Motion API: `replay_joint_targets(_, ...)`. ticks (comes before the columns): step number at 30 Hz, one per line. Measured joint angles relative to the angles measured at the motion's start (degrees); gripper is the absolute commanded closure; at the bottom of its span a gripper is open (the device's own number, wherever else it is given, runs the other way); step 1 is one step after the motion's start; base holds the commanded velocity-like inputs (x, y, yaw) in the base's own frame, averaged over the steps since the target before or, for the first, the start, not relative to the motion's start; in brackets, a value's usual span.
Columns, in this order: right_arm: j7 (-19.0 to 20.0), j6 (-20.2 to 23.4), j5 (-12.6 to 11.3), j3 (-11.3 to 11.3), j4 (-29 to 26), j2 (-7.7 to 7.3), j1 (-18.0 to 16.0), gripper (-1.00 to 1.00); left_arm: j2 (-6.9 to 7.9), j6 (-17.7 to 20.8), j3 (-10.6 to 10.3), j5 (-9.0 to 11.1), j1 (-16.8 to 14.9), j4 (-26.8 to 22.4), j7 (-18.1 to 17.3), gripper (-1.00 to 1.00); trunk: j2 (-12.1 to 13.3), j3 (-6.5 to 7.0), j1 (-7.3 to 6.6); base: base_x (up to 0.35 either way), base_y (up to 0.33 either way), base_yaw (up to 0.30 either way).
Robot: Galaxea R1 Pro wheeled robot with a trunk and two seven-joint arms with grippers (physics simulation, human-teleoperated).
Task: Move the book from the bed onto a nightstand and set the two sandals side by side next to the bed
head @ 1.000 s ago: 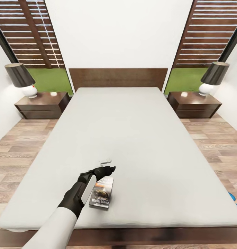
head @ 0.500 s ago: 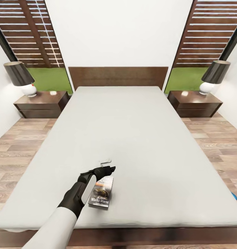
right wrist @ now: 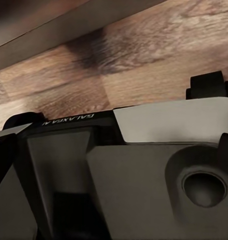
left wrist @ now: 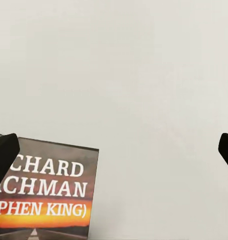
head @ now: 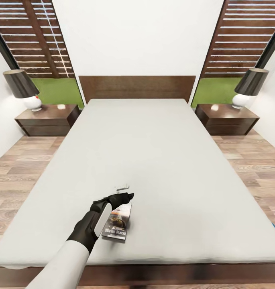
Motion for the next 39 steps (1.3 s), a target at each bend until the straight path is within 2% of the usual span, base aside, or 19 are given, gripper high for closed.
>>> replay_joint_targets(9,0.0,-0.1,0.0,0.0,0.0,0.00,0.0,-1.00,0.00,0.0,0.0,0.0,0.0,0.0,0.0,-1.00,-3.6,-1.62,1.98,0.000,0.000,0.000)
replay_joint_targets(15,0.0,0.0,0.0,0.0,0.0,0.00,0.0,-1.00,0.00,-0.3,0.1,0.0,0.0,0.0,-0.1,-1.00,-3.6,-1.62,1.98,0.000,0.000,0.000)
replay_joint_targets(21,-0.1,0.0,0.0,0.0,0.0,0.00,0.0,-1.00,0.00,-6.4,0.1,-0.1,0.0,0.0,0.0,-1.00,-3.6,-1.62,1.98,0.000,0.000,0.000)
replay_joint_targets(24,-0.1,0.0,0.0,0.0,0.0,0.00,0.0,-1.00,0.00,-7.6,0.0,-0.1,0.0,0.0,0.1,-1.00,-3.6,-1.62,1.98,0.000,0.000,0.000)
replay_joint_targets(34,0.0,0.0,0.0,0.0,0.0,0.02,0.0,-1.00,0.00,-7.9,0.0,-0.1,0.0,0.1,0.2,-1.00,-3.6,-1.62,1.98,0.000,0.000,0.000)
replay_joint_targets(39,0.0,0.0,0.0,0.0,0.0,0.01,0.0,-1.00,0.00,-7.9,0.0,-0.2,0.0,0.1,0.2,-1.00,-5.6,-2.51,3.08,0.000,0.000,0.000)
